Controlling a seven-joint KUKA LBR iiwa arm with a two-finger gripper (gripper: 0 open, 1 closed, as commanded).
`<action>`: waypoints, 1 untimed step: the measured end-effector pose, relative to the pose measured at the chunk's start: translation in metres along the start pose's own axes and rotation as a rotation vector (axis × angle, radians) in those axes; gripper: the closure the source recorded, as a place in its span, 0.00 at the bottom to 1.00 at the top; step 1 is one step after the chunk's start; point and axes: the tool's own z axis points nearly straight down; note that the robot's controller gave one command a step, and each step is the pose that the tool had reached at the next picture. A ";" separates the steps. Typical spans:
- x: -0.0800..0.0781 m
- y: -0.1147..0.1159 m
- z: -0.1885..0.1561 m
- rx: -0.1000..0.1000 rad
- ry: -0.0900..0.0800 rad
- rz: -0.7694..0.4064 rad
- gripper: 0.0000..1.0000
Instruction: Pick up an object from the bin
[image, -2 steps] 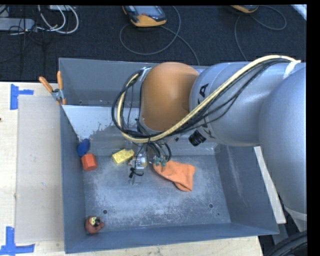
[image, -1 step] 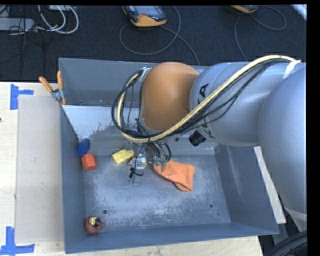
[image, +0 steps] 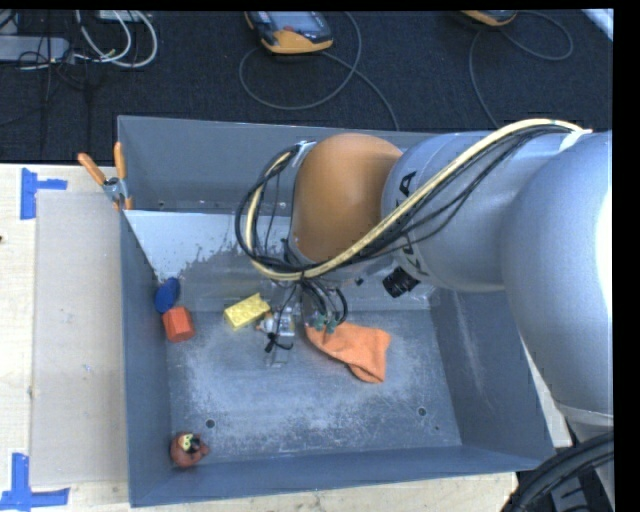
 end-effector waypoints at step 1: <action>0.000 -0.022 0.041 0.005 0.008 -0.054 0.00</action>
Offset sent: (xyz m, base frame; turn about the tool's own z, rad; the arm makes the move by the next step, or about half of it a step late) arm 0.0178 -0.0345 -0.0495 -0.2188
